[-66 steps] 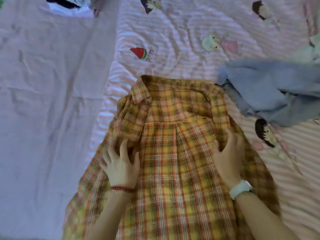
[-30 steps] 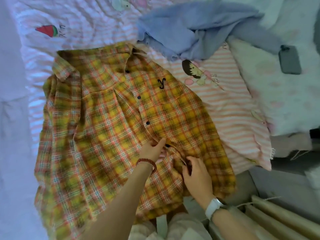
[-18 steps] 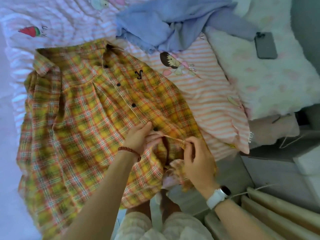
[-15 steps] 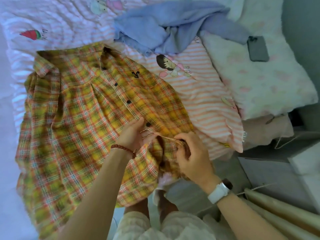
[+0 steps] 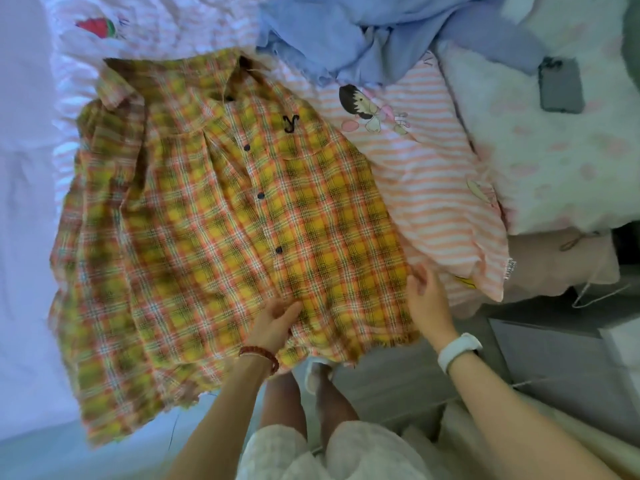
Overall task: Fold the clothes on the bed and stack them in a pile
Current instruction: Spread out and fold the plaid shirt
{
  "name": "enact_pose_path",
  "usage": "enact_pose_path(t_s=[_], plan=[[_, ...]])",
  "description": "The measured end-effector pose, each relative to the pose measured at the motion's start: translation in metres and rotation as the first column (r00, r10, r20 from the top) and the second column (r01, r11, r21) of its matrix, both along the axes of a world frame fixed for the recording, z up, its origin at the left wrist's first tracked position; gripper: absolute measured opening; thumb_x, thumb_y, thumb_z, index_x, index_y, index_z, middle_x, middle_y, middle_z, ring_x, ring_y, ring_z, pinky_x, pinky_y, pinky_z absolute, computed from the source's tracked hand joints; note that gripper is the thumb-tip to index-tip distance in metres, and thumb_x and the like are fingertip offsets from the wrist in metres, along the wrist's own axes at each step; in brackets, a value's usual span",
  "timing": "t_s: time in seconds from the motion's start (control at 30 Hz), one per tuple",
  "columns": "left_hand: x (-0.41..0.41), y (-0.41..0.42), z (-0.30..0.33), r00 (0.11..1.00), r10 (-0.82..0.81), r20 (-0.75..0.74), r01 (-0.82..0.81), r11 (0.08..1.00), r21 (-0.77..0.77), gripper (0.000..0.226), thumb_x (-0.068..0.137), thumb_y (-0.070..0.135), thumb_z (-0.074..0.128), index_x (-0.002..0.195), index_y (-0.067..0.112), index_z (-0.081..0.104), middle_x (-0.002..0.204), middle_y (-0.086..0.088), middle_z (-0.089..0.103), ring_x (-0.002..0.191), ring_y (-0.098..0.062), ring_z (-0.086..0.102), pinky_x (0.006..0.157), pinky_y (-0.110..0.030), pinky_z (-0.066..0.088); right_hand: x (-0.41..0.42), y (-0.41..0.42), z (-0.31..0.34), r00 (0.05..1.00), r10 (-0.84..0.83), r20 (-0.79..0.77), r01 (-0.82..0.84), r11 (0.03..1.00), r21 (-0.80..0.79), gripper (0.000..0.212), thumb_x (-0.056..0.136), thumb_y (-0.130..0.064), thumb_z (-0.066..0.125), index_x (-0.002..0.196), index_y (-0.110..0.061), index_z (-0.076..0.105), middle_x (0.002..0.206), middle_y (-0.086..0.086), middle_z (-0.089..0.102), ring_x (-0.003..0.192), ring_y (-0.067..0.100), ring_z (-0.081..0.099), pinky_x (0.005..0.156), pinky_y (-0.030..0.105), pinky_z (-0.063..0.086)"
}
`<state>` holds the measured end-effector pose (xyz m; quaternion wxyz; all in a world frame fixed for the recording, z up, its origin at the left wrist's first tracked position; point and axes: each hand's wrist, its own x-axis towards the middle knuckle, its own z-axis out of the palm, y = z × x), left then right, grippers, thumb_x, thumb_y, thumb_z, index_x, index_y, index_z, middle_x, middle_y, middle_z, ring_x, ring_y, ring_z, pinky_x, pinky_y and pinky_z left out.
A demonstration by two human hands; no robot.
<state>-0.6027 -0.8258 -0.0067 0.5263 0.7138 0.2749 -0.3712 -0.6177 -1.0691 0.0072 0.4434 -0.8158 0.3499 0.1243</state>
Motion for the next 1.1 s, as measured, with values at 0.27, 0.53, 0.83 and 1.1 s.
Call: enact_pose_path(t_s=[0.27,0.53,0.83,1.1], plan=[[-0.022,-0.012,0.002,0.944,0.324,-0.066,-0.33,0.936,-0.12,0.049,0.097,0.025,0.047,0.135,-0.002,0.038,0.135,-0.026,0.045,0.121,-0.04,0.046,0.099,-0.054,0.041,-0.007,-0.006,0.011,0.992,-0.051,0.112,0.03,0.984,0.178,0.01,0.092,-0.019,0.056,0.098,-0.027,0.058,0.092,-0.012,0.062,0.095,0.014,0.06,0.078,0.025,0.046],[-0.037,-0.028,-0.002,0.976,0.21,0.053,-0.217,0.957,0.191,0.043,0.099,0.019,0.039,0.126,-0.015,0.04,0.116,-0.036,0.052,0.103,-0.046,0.053,0.085,-0.05,0.045,-0.013,-0.023,0.038,0.917,0.338,0.214,-0.182,0.829,-0.528,0.02,0.092,-0.022,0.055,0.096,-0.004,0.064,0.082,0.004,0.061,0.071,0.011,0.05,0.06,0.021,0.032],[-0.047,0.001,0.001,0.915,0.274,0.297,-0.336,0.924,0.181,0.031,0.1,0.02,0.037,0.069,0.017,0.034,0.063,0.001,0.029,0.054,-0.014,0.028,0.051,-0.025,0.025,-0.016,-0.033,0.001,0.971,0.17,-0.166,-0.16,0.984,0.074,0.042,0.097,-0.03,0.043,0.069,-0.006,0.062,0.068,0.013,0.062,0.067,0.021,0.054,0.062,0.031,0.04],[-0.059,0.019,0.009,0.844,0.248,0.475,-0.42,0.857,0.299,0.029,0.1,0.018,0.035,0.072,0.024,0.032,0.065,0.002,0.033,0.054,-0.012,0.033,0.049,-0.027,0.025,-0.025,-0.03,0.023,0.964,-0.046,0.261,0.1,0.975,-0.199,0.019,0.098,-0.018,0.043,0.097,-0.004,0.055,0.088,0.001,0.06,0.074,0.015,0.054,0.065,0.027,0.039]])
